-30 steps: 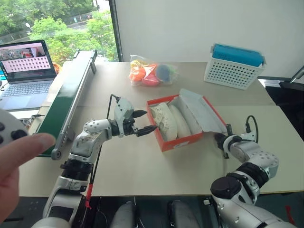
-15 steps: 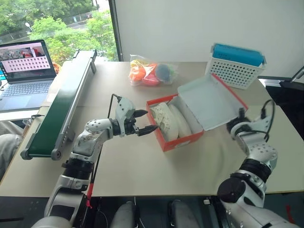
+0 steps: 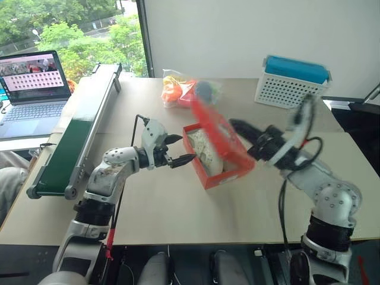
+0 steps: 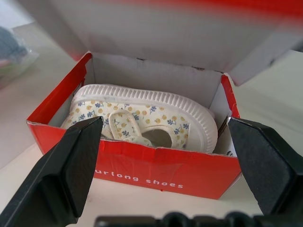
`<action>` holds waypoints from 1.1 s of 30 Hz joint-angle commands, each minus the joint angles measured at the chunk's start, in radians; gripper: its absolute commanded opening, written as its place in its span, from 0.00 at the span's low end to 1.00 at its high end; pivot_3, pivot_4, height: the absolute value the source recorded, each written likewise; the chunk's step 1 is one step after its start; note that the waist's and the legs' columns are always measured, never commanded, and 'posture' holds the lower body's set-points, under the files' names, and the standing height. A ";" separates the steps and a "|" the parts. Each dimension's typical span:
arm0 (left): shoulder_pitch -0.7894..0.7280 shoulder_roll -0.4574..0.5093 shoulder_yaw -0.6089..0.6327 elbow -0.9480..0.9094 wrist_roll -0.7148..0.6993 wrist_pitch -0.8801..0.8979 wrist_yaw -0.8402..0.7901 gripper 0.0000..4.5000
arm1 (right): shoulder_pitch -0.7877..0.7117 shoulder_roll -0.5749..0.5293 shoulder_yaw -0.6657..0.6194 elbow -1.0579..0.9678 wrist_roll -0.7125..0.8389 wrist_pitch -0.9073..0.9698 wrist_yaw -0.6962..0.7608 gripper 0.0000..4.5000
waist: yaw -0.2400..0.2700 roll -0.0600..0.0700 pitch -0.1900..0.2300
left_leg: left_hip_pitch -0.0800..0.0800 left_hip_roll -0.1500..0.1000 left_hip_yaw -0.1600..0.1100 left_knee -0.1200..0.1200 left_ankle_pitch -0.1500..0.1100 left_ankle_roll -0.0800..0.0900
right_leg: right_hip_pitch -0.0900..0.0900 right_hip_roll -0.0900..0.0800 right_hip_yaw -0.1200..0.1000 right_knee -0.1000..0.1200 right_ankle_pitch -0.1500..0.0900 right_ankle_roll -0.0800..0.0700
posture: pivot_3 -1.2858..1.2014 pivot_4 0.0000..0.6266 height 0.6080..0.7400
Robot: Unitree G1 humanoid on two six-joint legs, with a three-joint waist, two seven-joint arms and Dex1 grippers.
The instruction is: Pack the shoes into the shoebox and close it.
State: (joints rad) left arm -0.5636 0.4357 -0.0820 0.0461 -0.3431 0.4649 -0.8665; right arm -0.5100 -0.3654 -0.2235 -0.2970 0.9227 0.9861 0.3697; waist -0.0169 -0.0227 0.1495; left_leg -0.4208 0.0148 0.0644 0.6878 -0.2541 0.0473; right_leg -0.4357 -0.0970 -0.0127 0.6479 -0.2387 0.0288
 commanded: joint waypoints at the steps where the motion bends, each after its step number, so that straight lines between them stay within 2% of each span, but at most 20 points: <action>1: 0.003 0.013 0.032 -0.050 -0.015 0.010 0.014 1.00 | -0.112 -0.036 0.108 0.225 -0.178 -0.070 0.016 0.01 | 0.002 0.000 0.000 | 0.000 0.000 0.000 0.002 0.000 0.000 | 0.000 0.000 0.000 0.000 0.000 0.000 | 0.52 0.24 0.73; 6: 0.012 0.020 0.040 -0.067 -0.018 0.022 0.022 1.00 | -0.264 -0.018 0.206 0.544 -0.370 -0.193 0.037 0.01 | 0.005 0.000 0.000 | -0.003 0.000 0.000 0.007 -0.001 0.001 | 0.000 0.000 -0.001 0.001 0.001 0.001 | 0.52 0.24 0.73; 10: 0.030 0.032 0.041 -0.085 -0.018 0.030 0.024 1.00 | -0.373 0.054 0.258 0.795 -0.461 -0.268 0.095 0.01 | 0.001 0.000 0.000 | -0.003 0.000 0.000 0.007 -0.001 0.001 | 0.000 0.000 0.000 0.001 0.001 0.002 | 0.52 0.24 0.73; 14: 0.036 0.034 0.042 -0.095 -0.017 0.032 0.032 1.00 | -0.392 0.074 0.335 0.964 -0.579 -0.286 0.133 0.01 | 0.001 0.000 0.000 | -0.003 0.000 0.000 0.007 -0.001 0.001 | 0.000 0.000 0.000 0.001 0.001 0.002 | 0.52 0.24 0.73; 18: 0.046 0.035 0.047 -0.105 -0.017 0.033 0.045 1.00 | -0.369 0.086 0.393 1.033 -0.673 -0.310 0.145 0.01 | 0.000 0.000 -0.001 | 0.007 0.000 0.000 0.007 -0.001 0.002 | 0.010 0.000 0.000 0.000 0.002 0.002 | 0.52 0.24 0.73; 20: 0.051 0.033 0.047 -0.110 -0.019 0.034 0.052 1.00 | -0.357 0.094 0.394 1.035 -0.695 -0.324 0.151 0.01 | -0.001 -0.001 -0.002 | 0.014 0.001 0.000 0.006 -0.002 0.002 | 0.016 0.000 0.000 0.000 0.002 0.002 | 0.52 0.24 0.73; 24: 0.063 0.031 0.042 -0.119 -0.013 0.030 0.067 1.00 | -0.341 0.104 0.327 0.977 -0.692 -0.369 0.136 0.01 | -0.001 -0.001 -0.006 | 0.016 0.001 0.000 0.006 -0.002 0.002 | 0.017 0.000 0.000 0.001 0.002 0.001 | 0.52 0.24 0.73; 28: 0.074 0.021 0.057 -0.113 -0.007 0.017 0.105 1.00 | -0.297 0.094 0.142 0.744 -0.552 -0.297 0.106 0.01 | 0.004 -0.002 -0.006 | 0.014 0.001 -0.001 0.006 -0.002 0.002 | 0.015 -0.001 0.000 0.001 0.002 0.001 | 0.52 0.24 0.73; 33: 0.087 -0.004 0.075 -0.111 -0.012 0.004 0.150 1.00 | -0.175 0.065 -0.036 0.388 -0.366 -0.115 0.067 0.01 | 0.008 -0.002 -0.005 | 0.004 0.000 -0.002 0.006 -0.002 0.002 | 0.009 -0.003 -0.002 0.001 0.003 0.002 | 0.52 0.24 0.73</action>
State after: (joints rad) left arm -0.4716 0.4422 -0.0305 -0.0314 -0.3511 0.4973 -0.7353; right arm -0.7018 -0.2732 -0.1880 0.2449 0.4805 0.8124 0.4518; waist -0.0091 -0.0242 0.1442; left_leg -0.4169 0.0146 0.0623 0.6941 -0.2563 0.0499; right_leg -0.4272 -0.1005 -0.0147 0.6485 -0.2358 0.0306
